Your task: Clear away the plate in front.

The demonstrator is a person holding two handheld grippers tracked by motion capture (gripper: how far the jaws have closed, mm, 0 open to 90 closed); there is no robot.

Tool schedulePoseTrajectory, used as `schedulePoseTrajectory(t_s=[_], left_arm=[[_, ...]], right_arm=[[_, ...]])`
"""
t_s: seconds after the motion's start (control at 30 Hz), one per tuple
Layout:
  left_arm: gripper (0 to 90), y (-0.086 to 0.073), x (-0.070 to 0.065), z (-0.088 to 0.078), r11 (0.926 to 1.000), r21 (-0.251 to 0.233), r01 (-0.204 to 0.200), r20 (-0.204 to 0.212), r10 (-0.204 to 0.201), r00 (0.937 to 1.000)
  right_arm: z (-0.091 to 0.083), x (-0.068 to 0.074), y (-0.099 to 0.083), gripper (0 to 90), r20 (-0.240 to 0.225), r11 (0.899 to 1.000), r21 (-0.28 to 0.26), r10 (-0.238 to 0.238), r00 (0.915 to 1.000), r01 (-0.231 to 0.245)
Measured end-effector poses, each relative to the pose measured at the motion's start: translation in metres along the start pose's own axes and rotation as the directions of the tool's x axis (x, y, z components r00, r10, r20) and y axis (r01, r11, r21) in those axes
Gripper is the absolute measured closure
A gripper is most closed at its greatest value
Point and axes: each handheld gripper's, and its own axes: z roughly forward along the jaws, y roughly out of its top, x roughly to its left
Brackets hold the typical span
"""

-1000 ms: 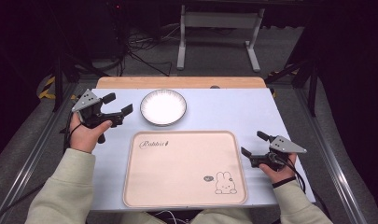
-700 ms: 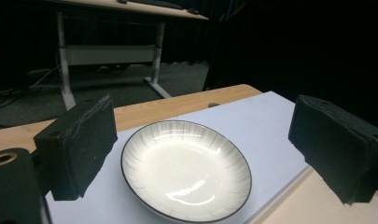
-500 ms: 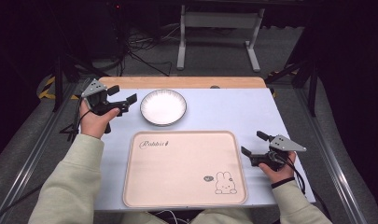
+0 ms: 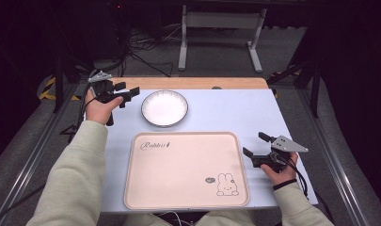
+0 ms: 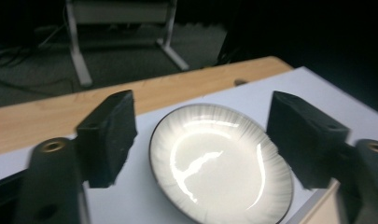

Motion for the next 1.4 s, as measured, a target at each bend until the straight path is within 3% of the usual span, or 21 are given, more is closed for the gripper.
schedulePoseTrajectory(t_s=[0.03,0.07,0.13,0.2,0.3,0.33,0.37,0.47,0.5,0.53,0.7,0.87,1.1,1.4], left_arm=[[30.0,0.002,0.002,0.004,0.9994,0.032,0.014,-0.01,-0.014,0.9999],[31.4,0.002,0.002,0.004,0.9994,0.032,0.014,-0.01,-0.014,0.9999],[34.0,0.005,0.007,0.014,0.9947,0.097,0.033,-0.016,-0.031,0.9994],[34.8,0.005,0.008,0.018,0.9924,0.115,0.043,-0.011,-0.042,0.9991],[35.7,0.004,0.011,0.033,0.9785,0.19,0.081,-0.035,-0.076,0.9965],[36.2,0.004,0.011,0.033,0.9785,0.19,0.081,-0.035,-0.076,0.9965],[36.1,0.003,0.013,0.038,0.9731,0.205,0.105,-0.052,-0.096,0.994],[41.1,0.001,0.016,0.042,0.9692,0.216,0.117,-0.047,-0.11,0.9929],[40.9,-0.002,0.017,0.047,0.9609,0.245,0.129,-0.049,-0.121,0.9914],[40.0,-0.004,0.018,0.05,0.9574,0.258,0.129,-0.049,-0.12,0.9915],[38.3,-0.012,0.021,0.058,0.9584,0.252,0.135,-0.081,-0.118,0.9897],[40.6,-0.018,0.021,0.069,0.953,0.261,0.154,-0.065,-0.141,0.9878],[43.1,-0.028,0.021,0.081,0.9355,0.31,0.17,-0.075,-0.154,0.9852],[48.4,-0.038,0.025,0.086,0.9197,0.331,0.211,-0.079,-0.196,0.9774]], right_arm=[[0.0,0.0,0.0,8.1,0.001,1.0,0.002,-0.001,1.0,0.001],[0.0,0.0,0.0,8.1,0.003,1.0,0.003,-0.005,1.0,0.005],[0.0,0.001,0.0,8.1,0.003,1.0,0.007,-0.005,1.0,0.005],[0.001,0.001,0.0,8.1,0.009,1.0,0.01,-0.01,0.9999,0.009],[0.001,0.002,0.0,8.1,0.008,1.0,0.013,-0.02,0.9998,0.02],[0.001,0.002,0.0,8.1,0.008,1.0,0.013,-0.02,0.9998,0.02],[0.001,0.002,0.001,8.2,0.008,1.0,0.015,-0.024,0.9997,0.024],[0.002,0.003,0.001,8.5,0.004,0.999,0.019,-0.026,0.9997,0.026],[0.002,0.003,0.001,8.5,0.005,0.999,0.02,-0.026,0.9996,0.026],[0.002,0.003,0.001,8.5,0.008,0.999,0.02,-0.027,0.9996,0.027],[0.002,0.003,0.001,8.5,0.011,0.999,0.024,-0.027,0.9996,0.027],[0.003,0.003,0.001,8.7,0.004,0.999,0.027,-0.033,0.9995,0.032],[0.003,0.003,0.001,8.8,0.003,0.999,0.028,-0.035,0.9994,0.035],[0.003,0.003,0.001,9.0,0.002,0.999,0.029,-0.034,0.9994,0.034]])
